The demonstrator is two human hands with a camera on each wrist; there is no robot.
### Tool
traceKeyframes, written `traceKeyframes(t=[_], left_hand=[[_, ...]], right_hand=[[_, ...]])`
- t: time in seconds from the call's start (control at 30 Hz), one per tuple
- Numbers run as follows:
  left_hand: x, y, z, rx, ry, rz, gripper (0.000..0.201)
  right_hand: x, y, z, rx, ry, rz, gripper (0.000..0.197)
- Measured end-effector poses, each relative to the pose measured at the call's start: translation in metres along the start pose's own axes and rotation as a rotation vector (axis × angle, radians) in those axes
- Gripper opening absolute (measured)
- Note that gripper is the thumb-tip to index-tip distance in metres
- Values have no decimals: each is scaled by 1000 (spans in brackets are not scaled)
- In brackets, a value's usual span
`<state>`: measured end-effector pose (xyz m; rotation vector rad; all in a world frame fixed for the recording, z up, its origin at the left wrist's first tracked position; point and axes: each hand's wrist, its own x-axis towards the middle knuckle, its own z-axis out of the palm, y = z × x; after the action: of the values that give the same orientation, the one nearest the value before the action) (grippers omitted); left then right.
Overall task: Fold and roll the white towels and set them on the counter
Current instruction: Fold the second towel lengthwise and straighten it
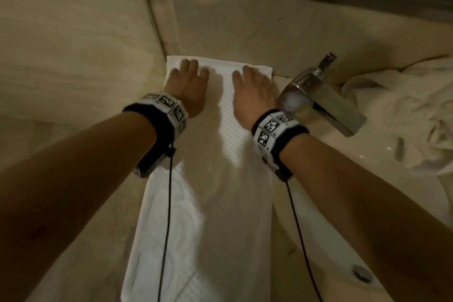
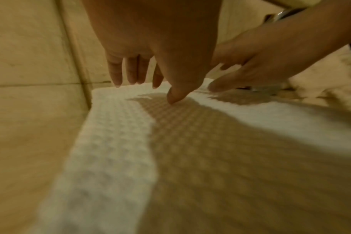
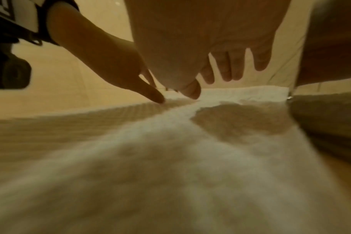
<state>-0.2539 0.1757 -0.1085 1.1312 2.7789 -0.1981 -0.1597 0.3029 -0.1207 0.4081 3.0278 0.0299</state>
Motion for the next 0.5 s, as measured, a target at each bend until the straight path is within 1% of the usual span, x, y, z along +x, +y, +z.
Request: traceKeyframes(t=[0.03,0.13,0.2,0.23,0.27,0.33,0.5], left_hand=[[-8,8,3,-41,-28,13,49],[-43,29,21,-145,-65,24,53],[-65,35,31,-182,-117,0,60],[-77,37,34,-195,-163,-22,64],[-90,38,36,-196,-205,-36,67],[-114,40,37,-185,-245,-39,67],[-166,42,50,-183,-240,-52,64]], right_hand=[[-10,-6,2,80,-36,-30,51],[-48,-28,11,265,-145,7,56],[-70,-35,18,333,-246,54,62],[-80,-37,20,339,-267,68,63],[-90,-37,21,328,-265,76,63],[-107,-41,23,302,-256,88,63],[-157,-56,27,308,-262,102,65]])
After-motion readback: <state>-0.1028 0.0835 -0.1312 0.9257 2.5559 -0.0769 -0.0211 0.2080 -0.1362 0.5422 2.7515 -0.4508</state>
